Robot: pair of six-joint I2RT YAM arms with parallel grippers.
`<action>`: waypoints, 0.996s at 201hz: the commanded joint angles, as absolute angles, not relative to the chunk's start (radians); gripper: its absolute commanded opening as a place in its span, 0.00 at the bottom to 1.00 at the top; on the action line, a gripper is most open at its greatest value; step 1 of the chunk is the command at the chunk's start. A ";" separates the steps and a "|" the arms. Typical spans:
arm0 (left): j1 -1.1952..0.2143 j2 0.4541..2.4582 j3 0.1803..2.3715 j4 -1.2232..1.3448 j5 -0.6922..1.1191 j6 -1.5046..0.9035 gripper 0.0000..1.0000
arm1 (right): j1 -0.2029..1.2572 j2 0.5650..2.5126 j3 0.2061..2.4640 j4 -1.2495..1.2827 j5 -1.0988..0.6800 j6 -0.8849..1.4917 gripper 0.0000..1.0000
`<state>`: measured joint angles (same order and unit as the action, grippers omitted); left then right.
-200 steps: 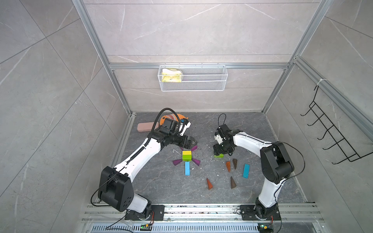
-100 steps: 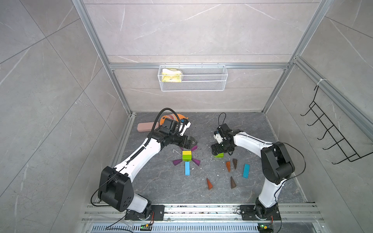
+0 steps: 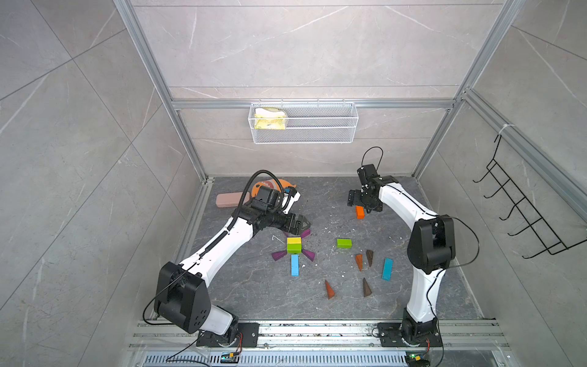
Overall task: Assemble a small pinwheel with building blocks
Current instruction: Pick up the building block from the center of the board.
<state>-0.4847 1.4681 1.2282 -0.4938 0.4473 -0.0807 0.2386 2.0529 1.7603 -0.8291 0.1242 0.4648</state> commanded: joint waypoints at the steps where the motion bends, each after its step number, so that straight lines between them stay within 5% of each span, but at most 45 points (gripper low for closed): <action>1: -0.488 1.463 1.250 -0.505 0.470 -0.055 1.00 | 0.256 2.124 1.802 -0.871 0.085 0.637 0.97; 117: -0.487 1.485 1.257 -0.509 0.475 -0.054 1.00 | 0.241 2.310 1.972 -0.882 0.239 0.528 0.89; 149: -0.488 1.489 1.259 -0.515 0.466 -0.047 1.00 | 0.227 2.342 2.000 -0.871 0.194 0.462 0.64; 200: -0.487 1.499 1.262 -0.520 0.462 -0.045 1.00 | 0.216 2.343 1.960 -0.848 0.168 0.409 0.63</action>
